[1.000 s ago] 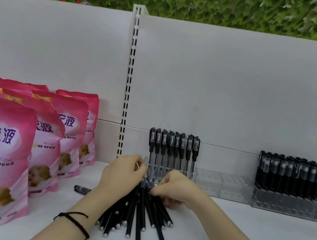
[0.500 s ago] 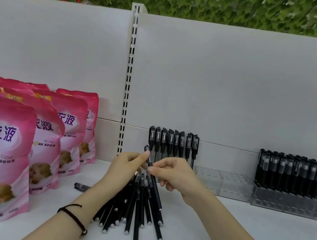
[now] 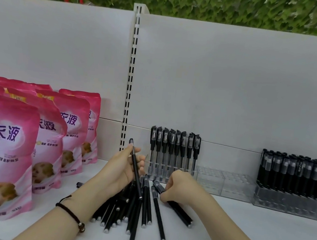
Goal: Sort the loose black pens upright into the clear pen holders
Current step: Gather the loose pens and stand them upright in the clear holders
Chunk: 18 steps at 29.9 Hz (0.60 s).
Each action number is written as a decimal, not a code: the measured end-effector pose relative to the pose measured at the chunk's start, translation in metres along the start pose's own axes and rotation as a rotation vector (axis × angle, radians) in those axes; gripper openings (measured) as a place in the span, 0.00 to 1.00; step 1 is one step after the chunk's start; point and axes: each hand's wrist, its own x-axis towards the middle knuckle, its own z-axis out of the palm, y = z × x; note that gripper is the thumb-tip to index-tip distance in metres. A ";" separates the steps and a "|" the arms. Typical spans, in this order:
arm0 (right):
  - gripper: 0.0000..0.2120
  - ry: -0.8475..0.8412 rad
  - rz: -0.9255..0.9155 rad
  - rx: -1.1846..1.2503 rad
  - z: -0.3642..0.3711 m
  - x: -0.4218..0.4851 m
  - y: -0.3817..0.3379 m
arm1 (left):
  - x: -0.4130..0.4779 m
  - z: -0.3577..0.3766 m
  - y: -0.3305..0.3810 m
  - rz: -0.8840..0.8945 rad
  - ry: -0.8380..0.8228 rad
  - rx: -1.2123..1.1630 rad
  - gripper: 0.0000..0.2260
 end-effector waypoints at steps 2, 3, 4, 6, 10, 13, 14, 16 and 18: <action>0.19 -0.008 0.006 -0.026 -0.003 -0.002 0.001 | 0.000 0.000 0.000 -0.015 -0.008 0.015 0.11; 0.18 -0.016 0.012 -0.042 -0.005 -0.002 0.001 | 0.000 0.001 0.000 -0.023 -0.011 0.034 0.09; 0.16 -0.018 0.016 -0.058 -0.006 -0.002 0.001 | -0.001 0.003 0.000 -0.031 -0.012 0.058 0.08; 0.09 -0.006 0.022 -0.101 -0.005 -0.002 -0.002 | -0.001 0.006 0.000 -0.055 0.009 0.097 0.07; 0.18 0.081 0.008 -0.214 0.000 -0.004 -0.003 | 0.003 0.021 0.011 -0.131 0.066 0.085 0.12; 0.18 0.145 -0.017 -0.266 0.001 -0.004 -0.003 | 0.011 0.028 0.016 -0.073 0.098 0.068 0.13; 0.18 0.151 -0.024 -0.272 0.000 -0.003 -0.002 | 0.013 0.029 0.014 -0.048 0.117 0.075 0.14; 0.18 0.153 -0.039 -0.257 -0.001 0.000 0.002 | 0.016 0.027 0.006 -0.012 0.153 0.091 0.15; 0.20 0.143 -0.061 -0.108 -0.004 0.003 0.007 | 0.017 0.025 -0.001 -0.007 0.178 0.123 0.16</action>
